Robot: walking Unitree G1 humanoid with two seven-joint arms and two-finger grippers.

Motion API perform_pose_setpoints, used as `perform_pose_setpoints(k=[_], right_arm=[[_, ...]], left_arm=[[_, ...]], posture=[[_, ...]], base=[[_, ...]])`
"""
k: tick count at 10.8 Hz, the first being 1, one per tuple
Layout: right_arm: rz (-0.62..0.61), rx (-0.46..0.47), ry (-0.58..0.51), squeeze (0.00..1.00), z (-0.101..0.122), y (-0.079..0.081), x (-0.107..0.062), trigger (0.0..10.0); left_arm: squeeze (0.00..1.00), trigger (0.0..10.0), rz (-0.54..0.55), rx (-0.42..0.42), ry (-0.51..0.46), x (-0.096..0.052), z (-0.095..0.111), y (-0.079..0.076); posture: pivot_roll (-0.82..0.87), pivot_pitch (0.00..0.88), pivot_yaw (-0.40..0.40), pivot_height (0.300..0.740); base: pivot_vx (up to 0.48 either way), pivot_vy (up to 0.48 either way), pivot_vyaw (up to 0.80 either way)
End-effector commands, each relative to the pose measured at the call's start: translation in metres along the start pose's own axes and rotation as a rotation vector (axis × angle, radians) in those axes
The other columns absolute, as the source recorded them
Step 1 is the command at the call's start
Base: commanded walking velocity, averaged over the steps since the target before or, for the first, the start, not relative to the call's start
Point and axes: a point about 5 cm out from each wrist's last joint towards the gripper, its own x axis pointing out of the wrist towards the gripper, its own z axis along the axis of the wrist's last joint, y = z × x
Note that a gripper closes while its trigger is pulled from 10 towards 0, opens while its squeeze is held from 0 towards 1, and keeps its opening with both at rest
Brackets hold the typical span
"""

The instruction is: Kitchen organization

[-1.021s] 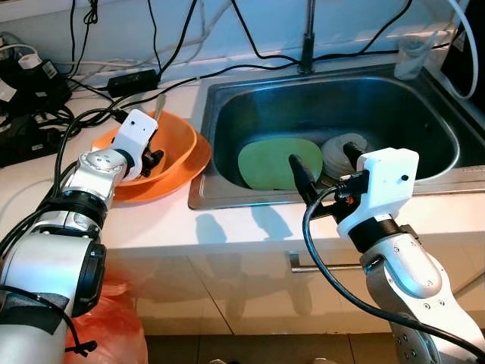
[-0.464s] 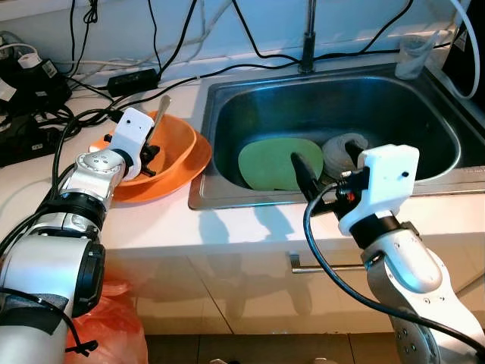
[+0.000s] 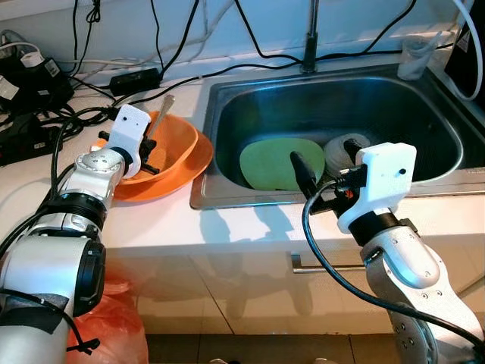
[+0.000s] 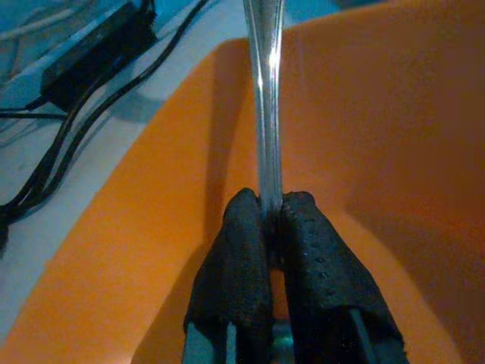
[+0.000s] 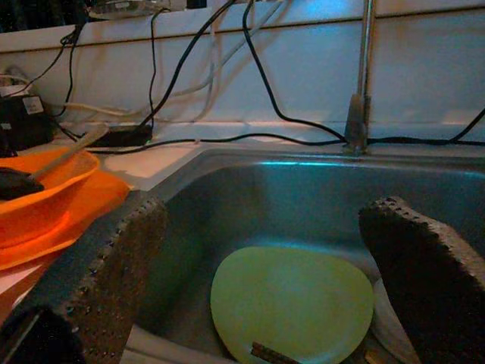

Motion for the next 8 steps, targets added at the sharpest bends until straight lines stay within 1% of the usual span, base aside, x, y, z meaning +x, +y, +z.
perform_pose_setpoints(k=[1, 3, 4, 5, 6, 7, 8], right_arm=[[0.011, 0.000, -0.018, 0.34, 0.002, 0.001, 0.003, 10.0], [0.015, -0.002, -0.025, 0.33, 0.003, 0.001, 0.006, 10.0], [0.014, -0.007, -0.033, 0.33, 0.004, -0.001, 0.008, 10.0], [0.010, -0.012, -0.040, 0.33, 0.004, -0.002, 0.011, 10.0], [0.008, -0.014, -0.046, 0.32, 0.004, -0.003, 0.013, 10.0], [0.008, -0.015, -0.059, 0.33, 0.005, -0.004, 0.018, 10.0], [0.007, -0.016, -0.065, 0.32, 0.005, -0.004, 0.020, 10.0]], left_arm=[[0.00, 0.0, 0.033, -0.016, -0.005, -0.003, -0.003, 0.007], [0.00, 0.0, 0.061, -0.047, -0.037, -0.004, -0.001, 0.011], [0.00, 0.0, 0.094, -0.044, -0.129, -0.004, 0.018, 0.016], [0.00, 0.0, 0.090, -0.055, -0.218, -0.004, 0.038, 0.015], [0.00, 0.0, 0.077, -0.053, -0.276, -0.003, 0.052, 0.012], [0.00, 0.0, 0.049, -0.037, -0.380, -0.003, 0.076, 0.002], [0.00, 0.0, 0.043, -0.034, -0.432, -0.003, 0.087, -0.002]], posture=[[-0.21, 0.009, 0.148, 0.740], [-0.21, 0.000, 0.145, 0.740], [-0.21, 0.000, 0.144, 0.740], [-0.20, 0.000, 0.144, 0.740], [-0.20, 0.000, 0.144, 0.740], [-0.19, 0.000, 0.149, 0.740], [-0.19, 0.000, 0.153, 0.740]], base=[[0.000, 0.000, 0.00], [0.000, 0.000, 0.00], [0.000, 0.000, 0.00], [0.000, 0.000, 0.00], [0.000, 0.000, 0.00], [0.000, 0.000, 0.00], [0.000, 0.000, 0.00]])
